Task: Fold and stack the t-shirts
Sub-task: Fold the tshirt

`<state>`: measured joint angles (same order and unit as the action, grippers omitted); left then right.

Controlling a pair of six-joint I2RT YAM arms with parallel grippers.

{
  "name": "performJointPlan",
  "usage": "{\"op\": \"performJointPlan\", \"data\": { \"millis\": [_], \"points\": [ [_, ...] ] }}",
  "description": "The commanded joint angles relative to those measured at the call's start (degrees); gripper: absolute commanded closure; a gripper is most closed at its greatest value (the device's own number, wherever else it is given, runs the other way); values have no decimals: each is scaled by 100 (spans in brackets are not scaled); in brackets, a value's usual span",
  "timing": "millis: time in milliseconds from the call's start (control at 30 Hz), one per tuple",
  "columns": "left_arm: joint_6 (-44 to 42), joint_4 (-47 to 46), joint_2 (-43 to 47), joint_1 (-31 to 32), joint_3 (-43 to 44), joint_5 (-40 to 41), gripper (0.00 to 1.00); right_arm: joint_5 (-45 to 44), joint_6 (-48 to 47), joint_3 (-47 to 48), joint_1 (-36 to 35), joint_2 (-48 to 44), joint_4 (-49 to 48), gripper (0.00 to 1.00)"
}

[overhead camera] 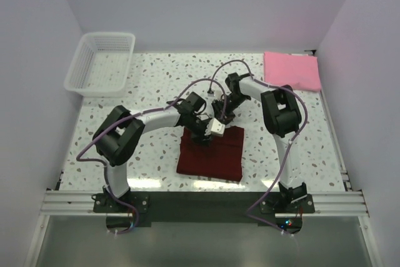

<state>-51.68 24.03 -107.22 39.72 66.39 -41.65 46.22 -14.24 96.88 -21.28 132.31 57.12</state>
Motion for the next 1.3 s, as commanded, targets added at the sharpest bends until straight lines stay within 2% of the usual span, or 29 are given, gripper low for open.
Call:
{"op": "performJointPlan", "data": {
  "millis": [0,133,267,367,667,900,1000,1133,1233,1267],
  "points": [
    [-132,-180,-167,88,286,-36,59,-183,-202,138,-61,163,9,80],
    [-105,-83,-256,97,261,-45,68,-236,-246,-107,-52,146,-105,81],
    [-61,-118,24,132,50,-63,91,-236,-263,-301,-61,67,-175,81],
    [-53,-214,375,211,-195,-45,100,-236,-281,-468,-131,-29,-228,82],
    [-35,-408,1158,588,-750,341,100,-174,-324,-935,-351,-320,-351,83],
    [-289,-417,1458,826,-987,605,100,-710,-878,214,-254,-548,595,76],
    [-404,-548,1581,905,-1163,772,100,-500,-1116,541,-263,-627,1114,75],
    [-466,-654,1678,958,-1278,921,100,-350,-1546,534,-455,-593,1635,77],
    [-448,-812,1739,967,-1321,1018,100,-315,-1967,507,-631,-303,1986,82],
    [-448,-908,1757,976,-1339,1044,100,-280,-2204,551,-649,-7,2231,87]
  ]
}}
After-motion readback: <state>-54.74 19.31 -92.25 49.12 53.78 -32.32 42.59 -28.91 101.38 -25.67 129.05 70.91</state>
